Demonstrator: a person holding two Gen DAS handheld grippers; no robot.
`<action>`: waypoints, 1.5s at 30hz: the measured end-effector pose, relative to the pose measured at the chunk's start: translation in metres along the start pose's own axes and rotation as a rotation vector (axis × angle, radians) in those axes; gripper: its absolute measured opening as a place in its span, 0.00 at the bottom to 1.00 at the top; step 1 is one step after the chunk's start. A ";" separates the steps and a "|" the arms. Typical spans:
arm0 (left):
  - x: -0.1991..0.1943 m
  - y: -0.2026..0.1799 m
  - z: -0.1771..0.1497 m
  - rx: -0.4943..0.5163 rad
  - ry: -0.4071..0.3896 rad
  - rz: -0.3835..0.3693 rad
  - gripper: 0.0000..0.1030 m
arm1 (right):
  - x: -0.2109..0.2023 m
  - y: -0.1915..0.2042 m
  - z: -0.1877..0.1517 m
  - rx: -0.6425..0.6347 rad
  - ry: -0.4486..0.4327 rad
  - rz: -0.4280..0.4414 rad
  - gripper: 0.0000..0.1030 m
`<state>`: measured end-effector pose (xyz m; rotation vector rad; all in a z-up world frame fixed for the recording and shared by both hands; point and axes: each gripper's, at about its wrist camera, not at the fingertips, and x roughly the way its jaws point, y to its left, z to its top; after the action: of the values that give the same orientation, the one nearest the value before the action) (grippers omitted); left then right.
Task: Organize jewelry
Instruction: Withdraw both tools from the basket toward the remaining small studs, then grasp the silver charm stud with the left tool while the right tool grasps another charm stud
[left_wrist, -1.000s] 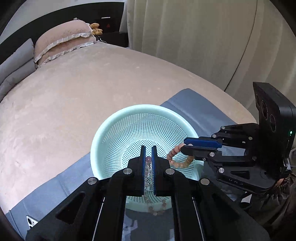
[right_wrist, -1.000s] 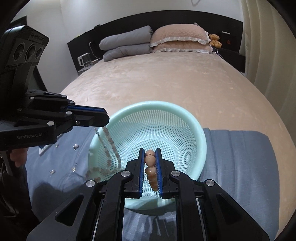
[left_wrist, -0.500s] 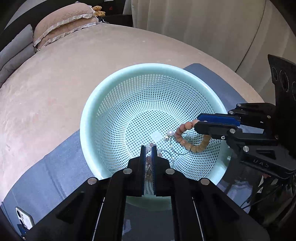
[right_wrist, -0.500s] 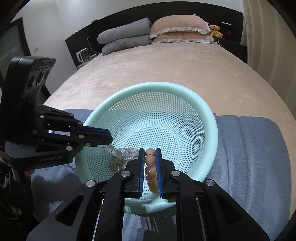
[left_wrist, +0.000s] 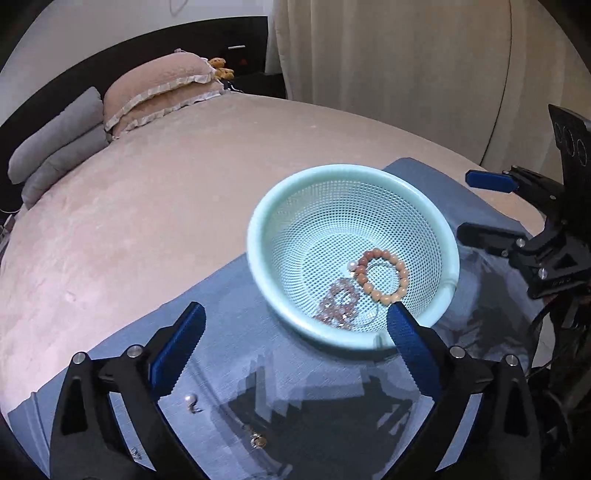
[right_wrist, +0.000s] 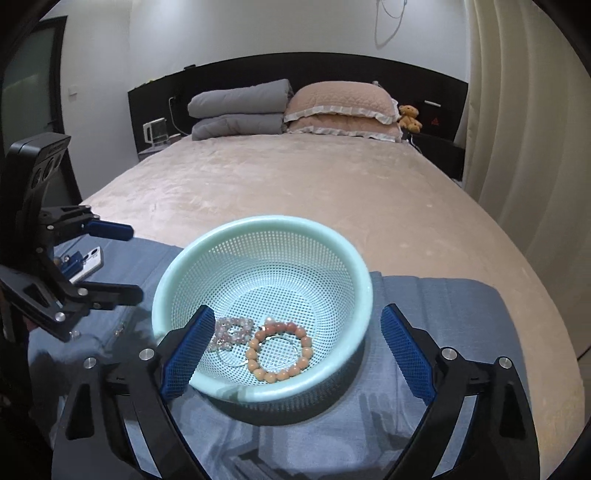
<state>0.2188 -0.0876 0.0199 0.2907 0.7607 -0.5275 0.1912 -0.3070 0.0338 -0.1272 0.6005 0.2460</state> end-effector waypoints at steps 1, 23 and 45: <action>-0.008 0.006 -0.006 0.001 0.000 0.010 0.94 | -0.005 0.001 -0.001 -0.007 -0.001 -0.009 0.85; -0.092 0.085 -0.140 -0.135 0.093 0.189 0.94 | -0.005 0.145 -0.002 -0.383 0.032 0.281 0.85; -0.023 0.079 -0.198 -0.161 0.106 -0.004 0.75 | 0.120 0.230 -0.037 -0.313 0.289 0.431 0.62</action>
<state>0.1345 0.0712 -0.0962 0.1689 0.9018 -0.4539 0.2055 -0.0699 -0.0760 -0.3401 0.8723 0.7487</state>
